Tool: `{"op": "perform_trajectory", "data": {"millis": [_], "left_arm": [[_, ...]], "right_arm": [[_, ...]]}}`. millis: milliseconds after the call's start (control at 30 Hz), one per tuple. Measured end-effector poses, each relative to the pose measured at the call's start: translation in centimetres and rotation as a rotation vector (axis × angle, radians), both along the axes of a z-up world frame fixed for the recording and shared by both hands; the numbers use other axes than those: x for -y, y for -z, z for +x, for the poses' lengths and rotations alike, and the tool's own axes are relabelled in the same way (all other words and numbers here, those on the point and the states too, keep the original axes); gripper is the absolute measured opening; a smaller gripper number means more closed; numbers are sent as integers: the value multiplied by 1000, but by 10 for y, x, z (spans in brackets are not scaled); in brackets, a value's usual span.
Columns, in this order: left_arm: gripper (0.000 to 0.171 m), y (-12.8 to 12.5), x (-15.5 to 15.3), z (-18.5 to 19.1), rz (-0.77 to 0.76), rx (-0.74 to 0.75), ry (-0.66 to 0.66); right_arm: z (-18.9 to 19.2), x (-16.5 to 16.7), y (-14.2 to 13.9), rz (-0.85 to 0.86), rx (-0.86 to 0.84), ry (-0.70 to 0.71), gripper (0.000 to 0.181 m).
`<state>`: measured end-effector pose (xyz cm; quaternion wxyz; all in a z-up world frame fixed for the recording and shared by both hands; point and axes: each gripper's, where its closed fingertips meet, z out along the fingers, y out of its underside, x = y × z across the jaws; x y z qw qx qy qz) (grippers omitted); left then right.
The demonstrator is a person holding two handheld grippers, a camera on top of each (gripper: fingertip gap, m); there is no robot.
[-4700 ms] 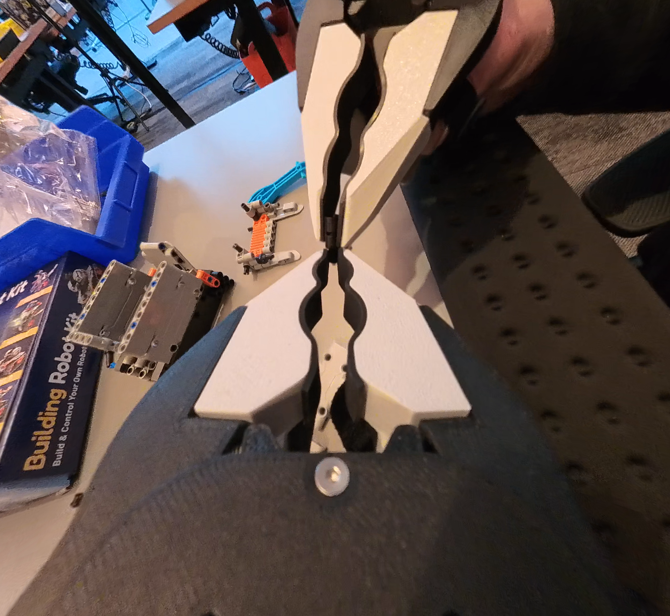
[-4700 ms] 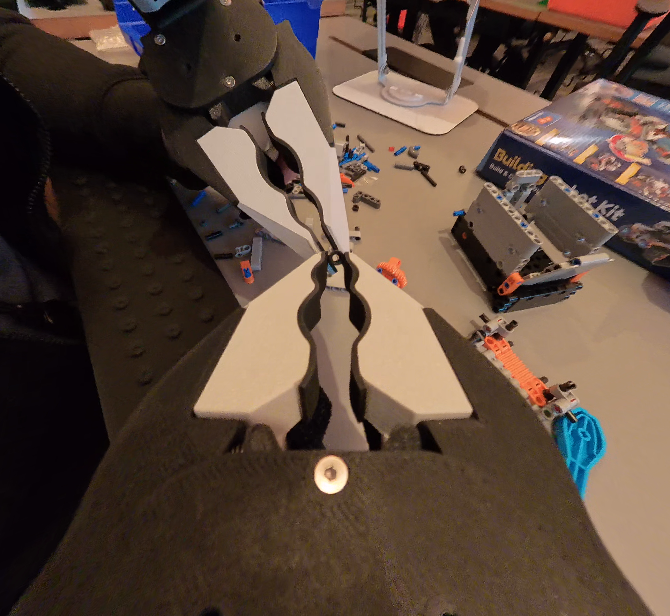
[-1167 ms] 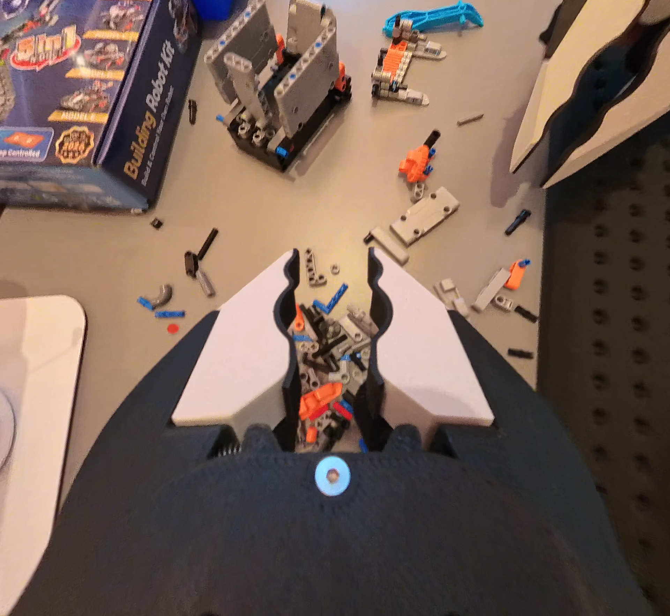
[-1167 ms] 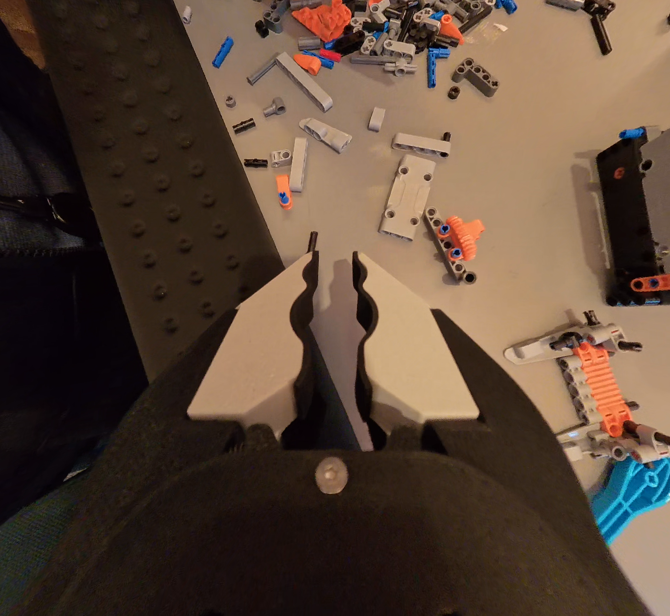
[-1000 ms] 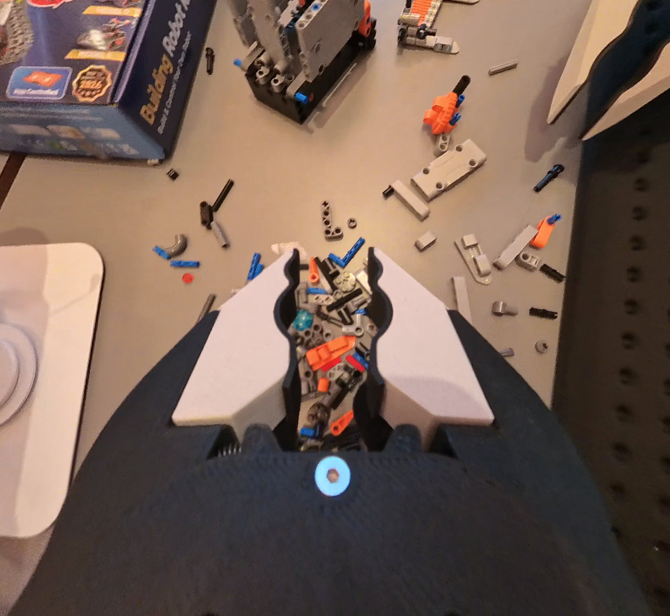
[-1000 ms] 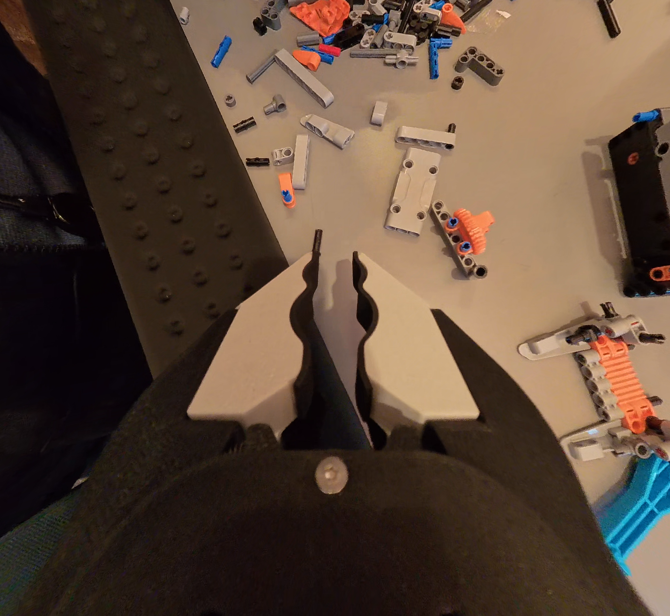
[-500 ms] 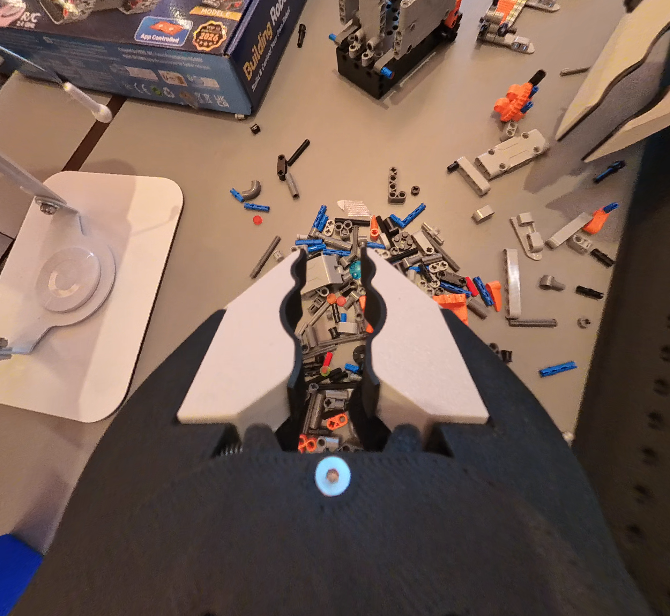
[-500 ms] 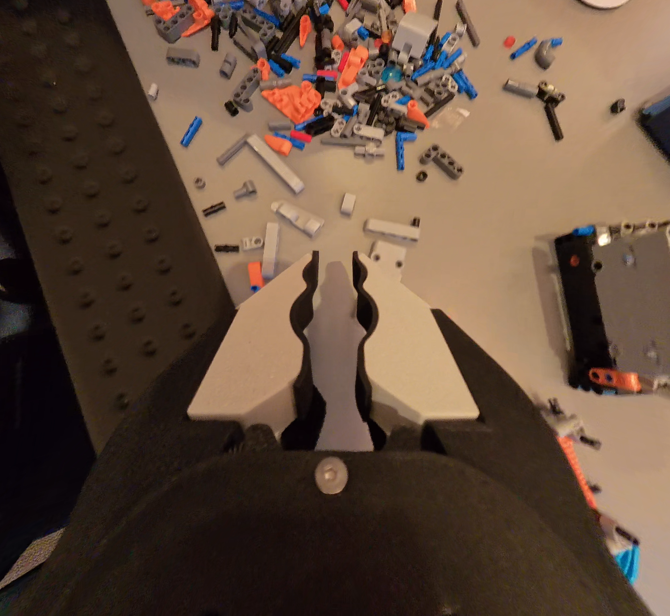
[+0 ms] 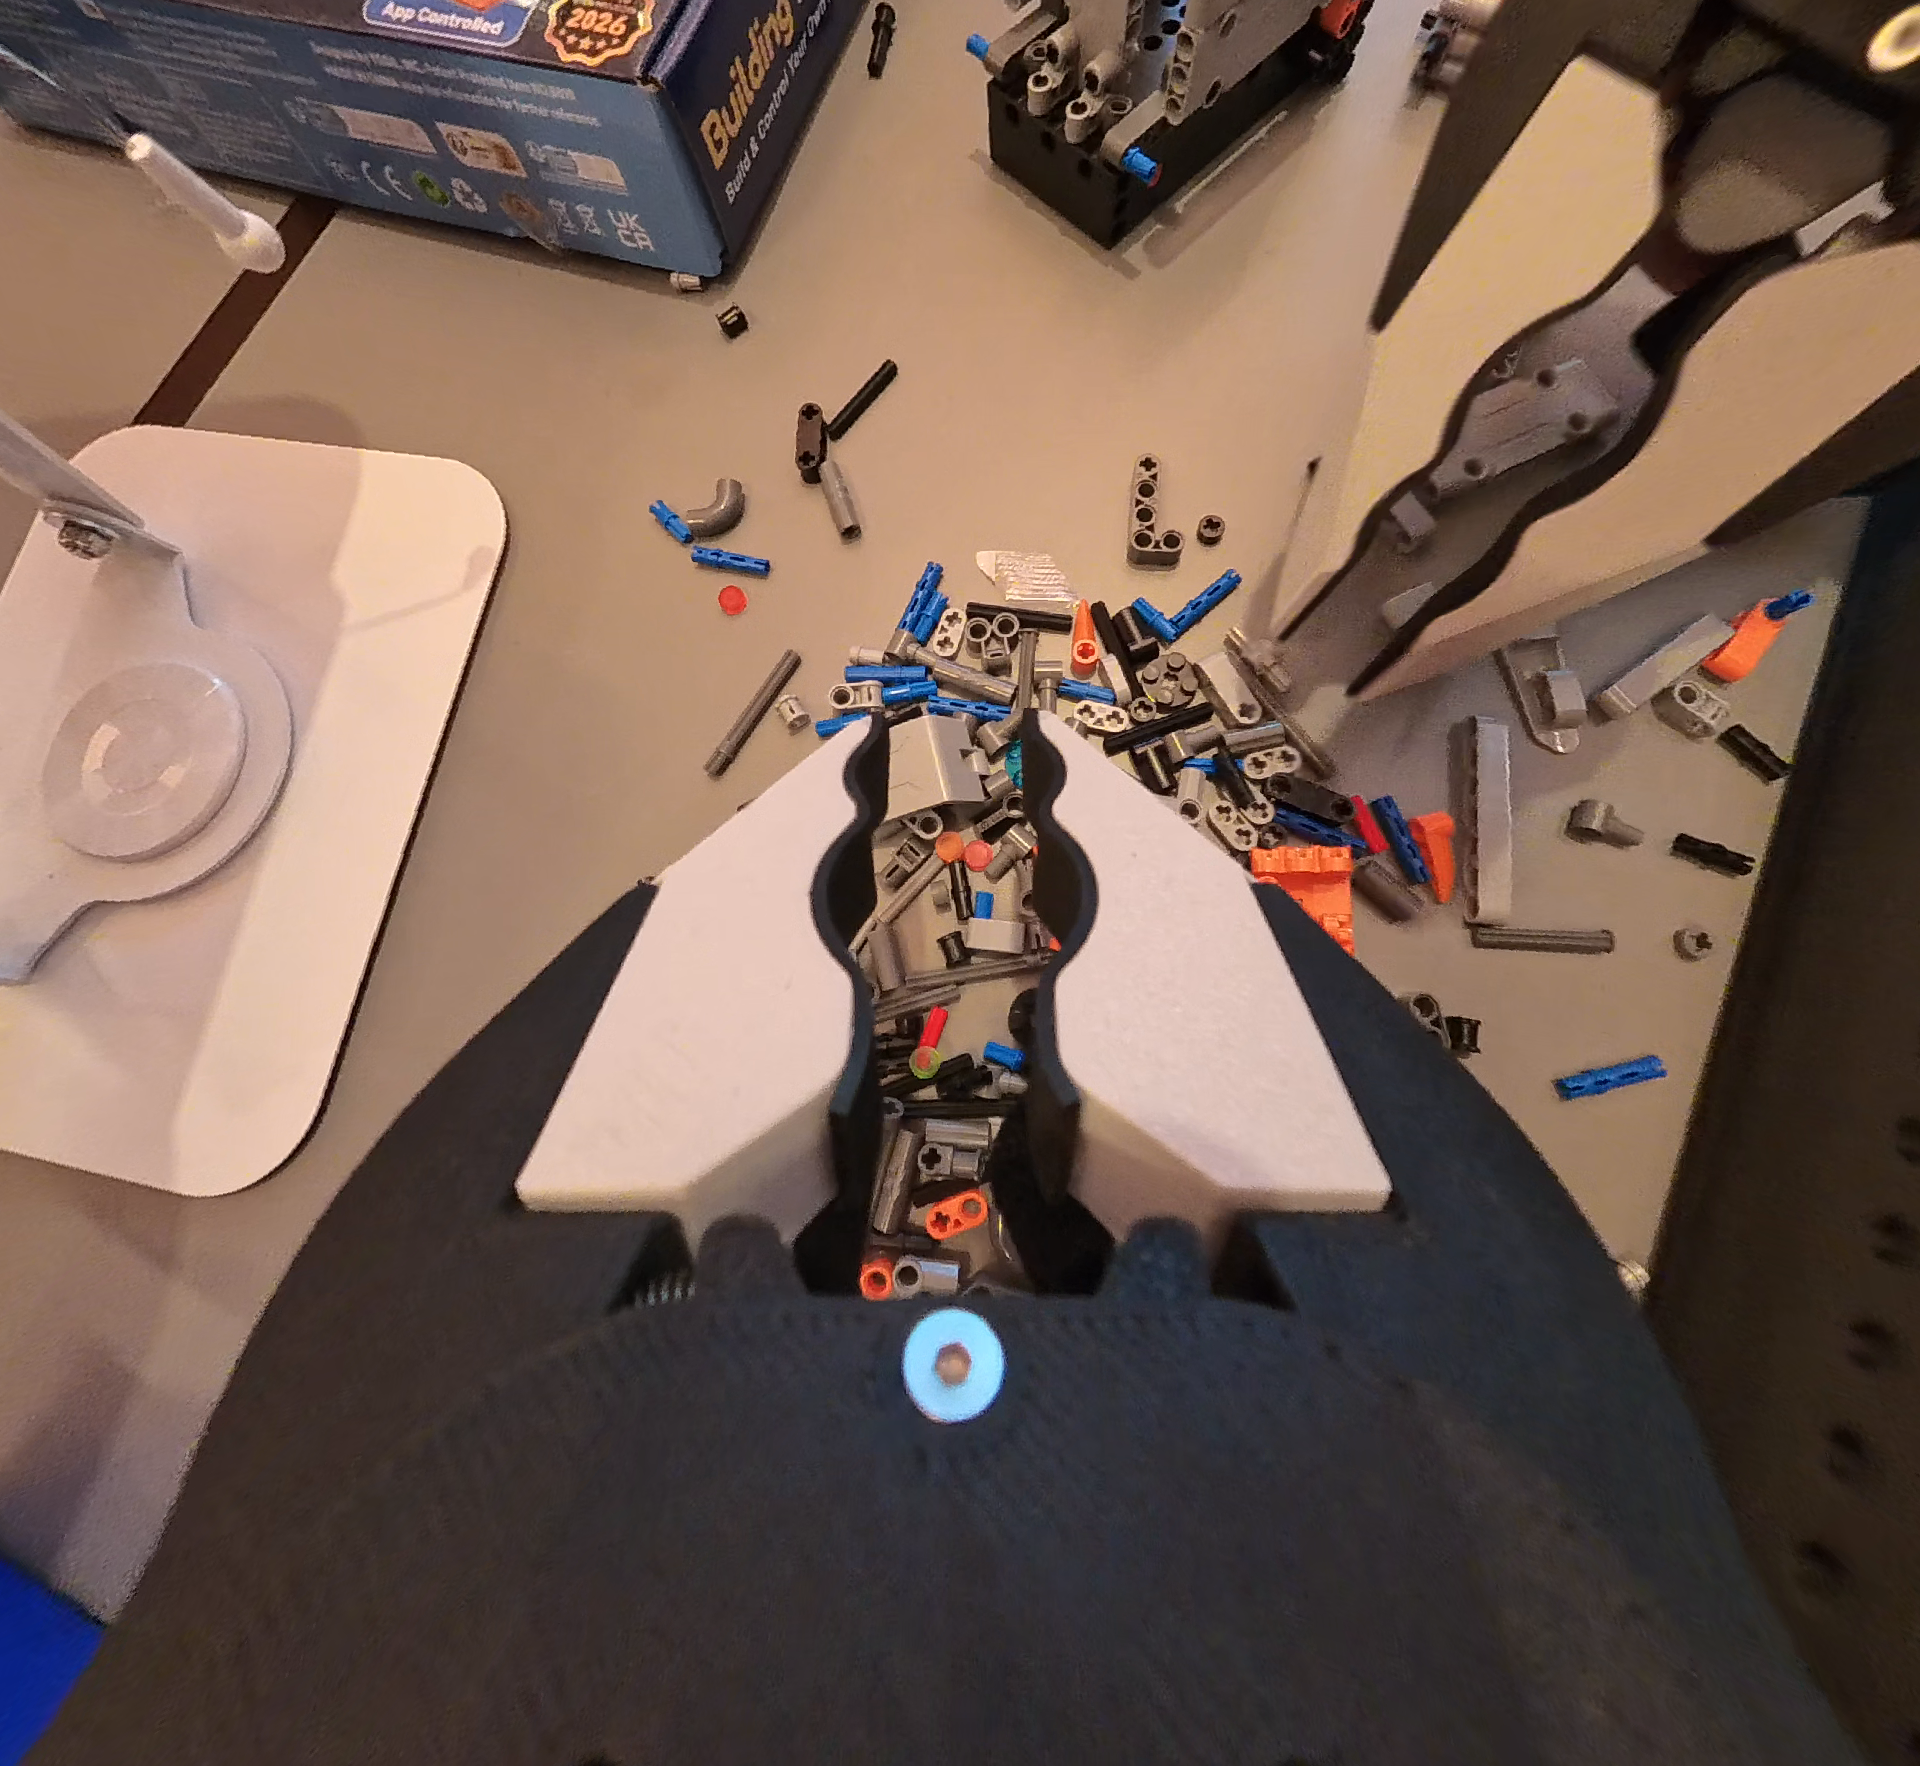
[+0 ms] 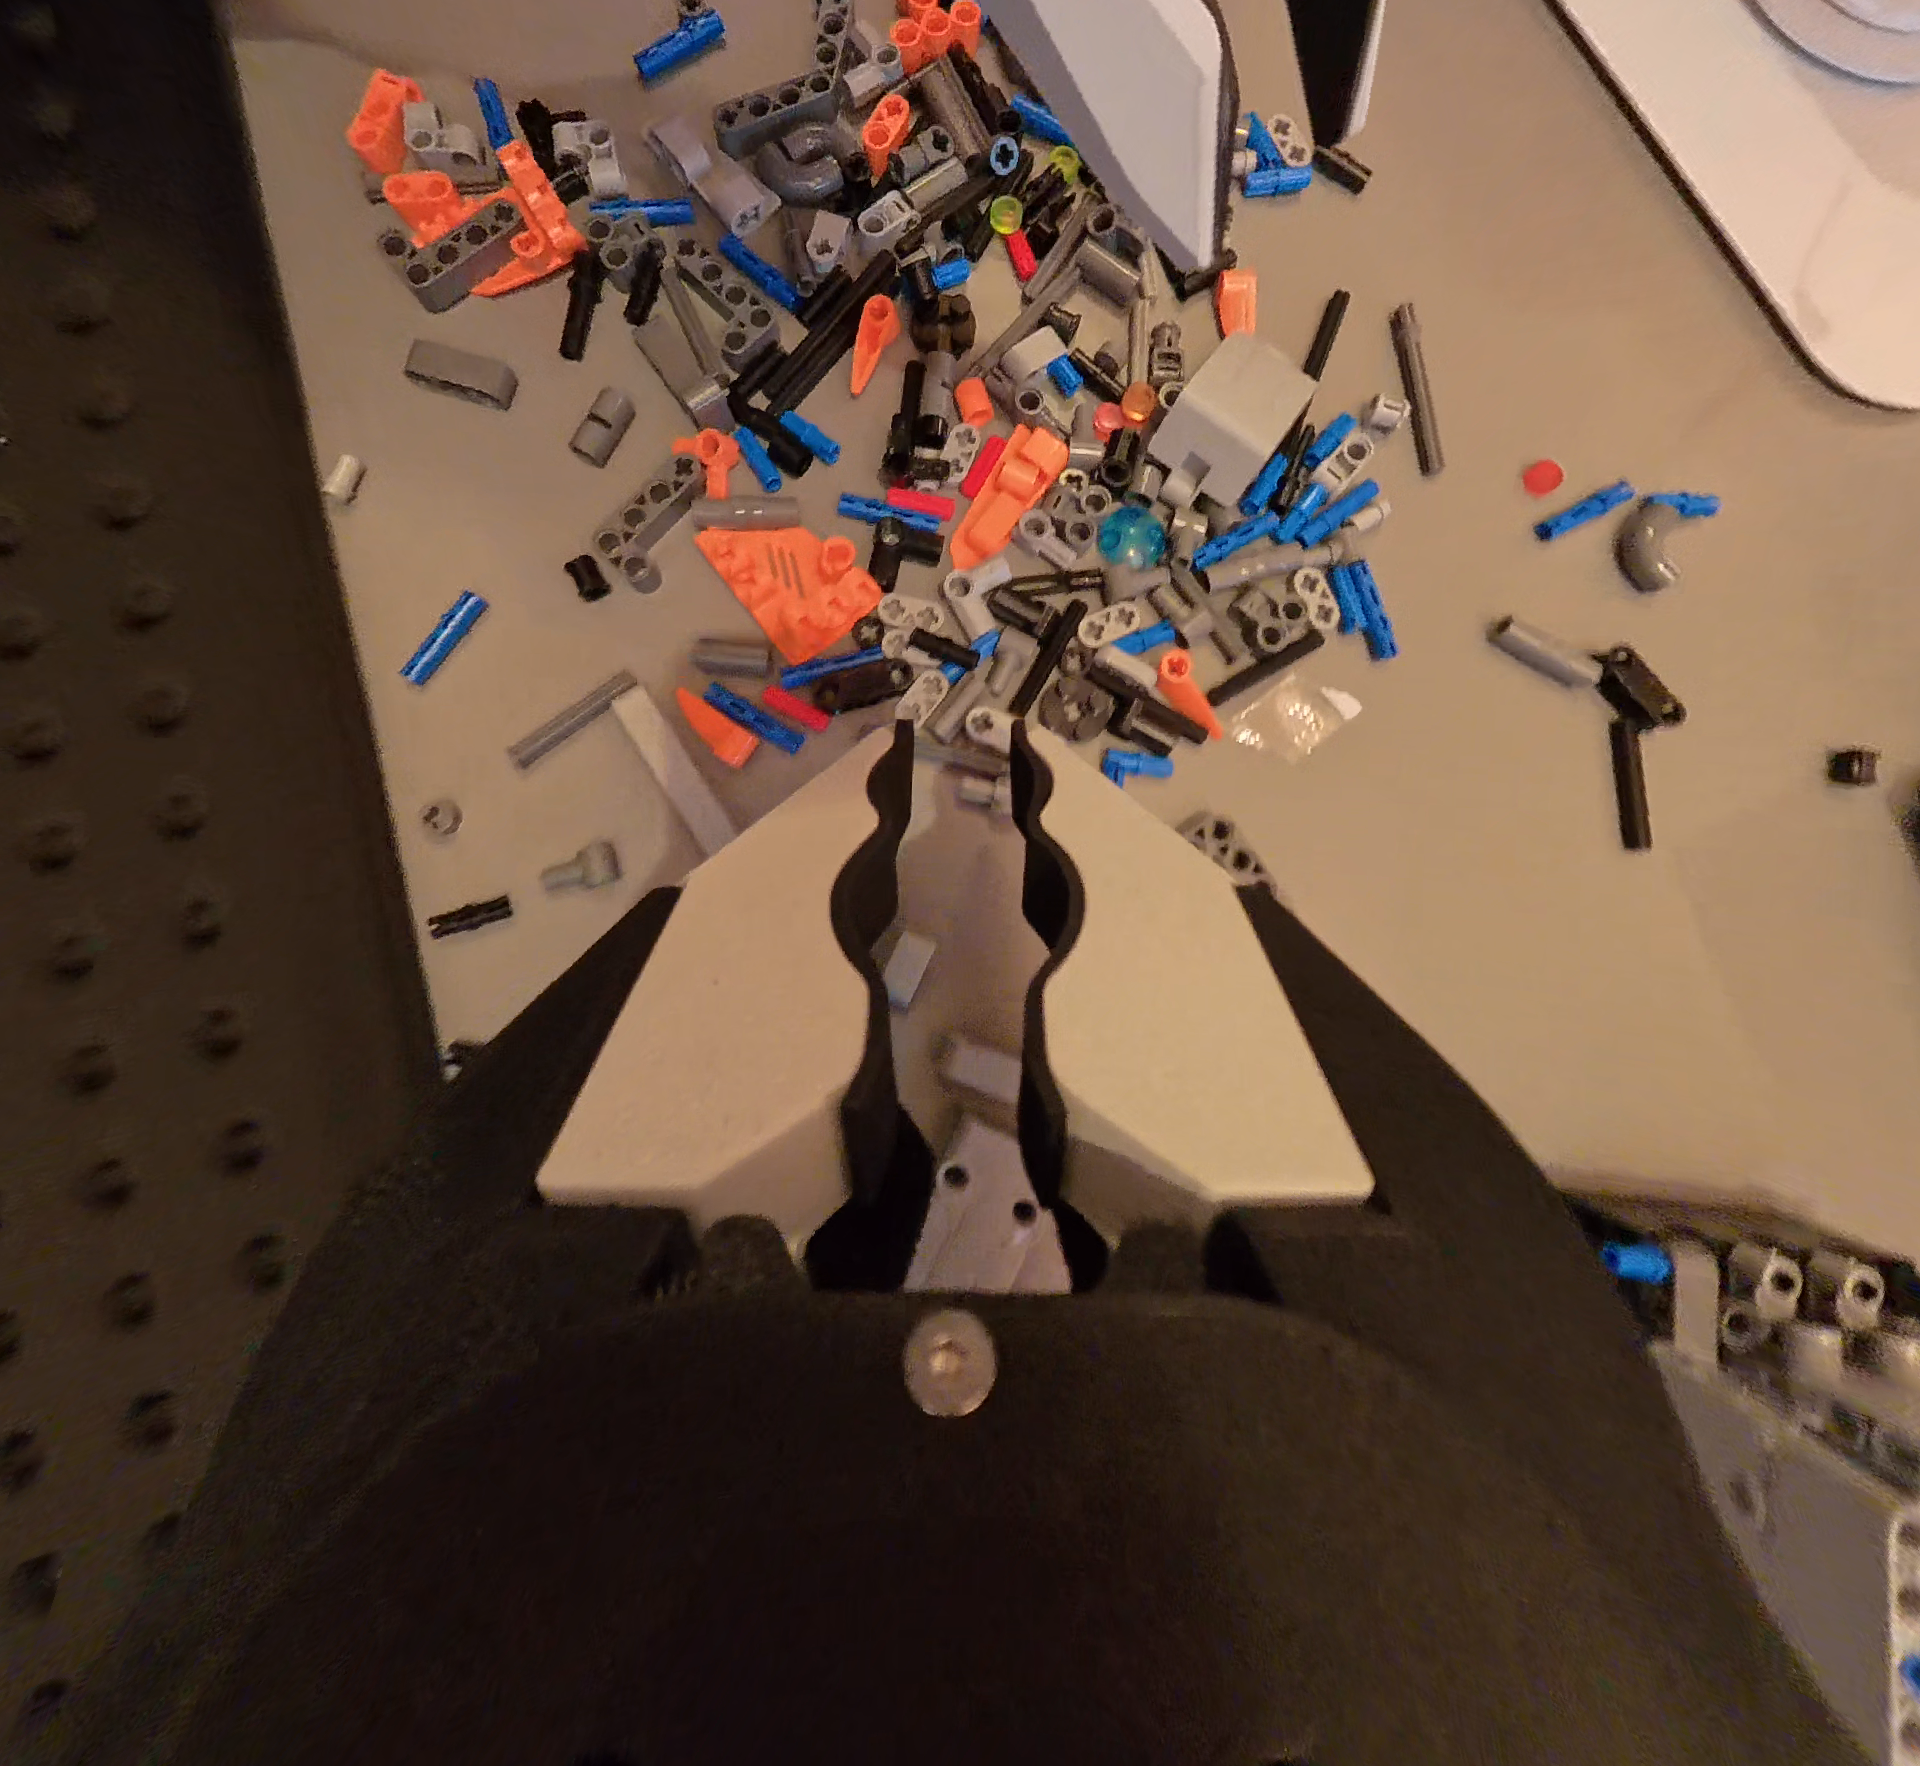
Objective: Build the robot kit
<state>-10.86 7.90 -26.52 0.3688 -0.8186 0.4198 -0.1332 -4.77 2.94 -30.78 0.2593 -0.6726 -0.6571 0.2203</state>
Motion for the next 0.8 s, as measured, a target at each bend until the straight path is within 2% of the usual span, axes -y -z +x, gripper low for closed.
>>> {"op": "perform_trajectory", "data": {"millis": [333,467,800], "left_arm": [[22,3,-1,-1,-17,10,2],[22,4,-1,-1,-23,16,4],[22,3,2,2,-24,23,26]], "right_arm": [[-22,-4,24,39,115,-179,12],[-22,0,26,2,106,-197,2],[-23,2,16,-36,28,-182,1]]}}
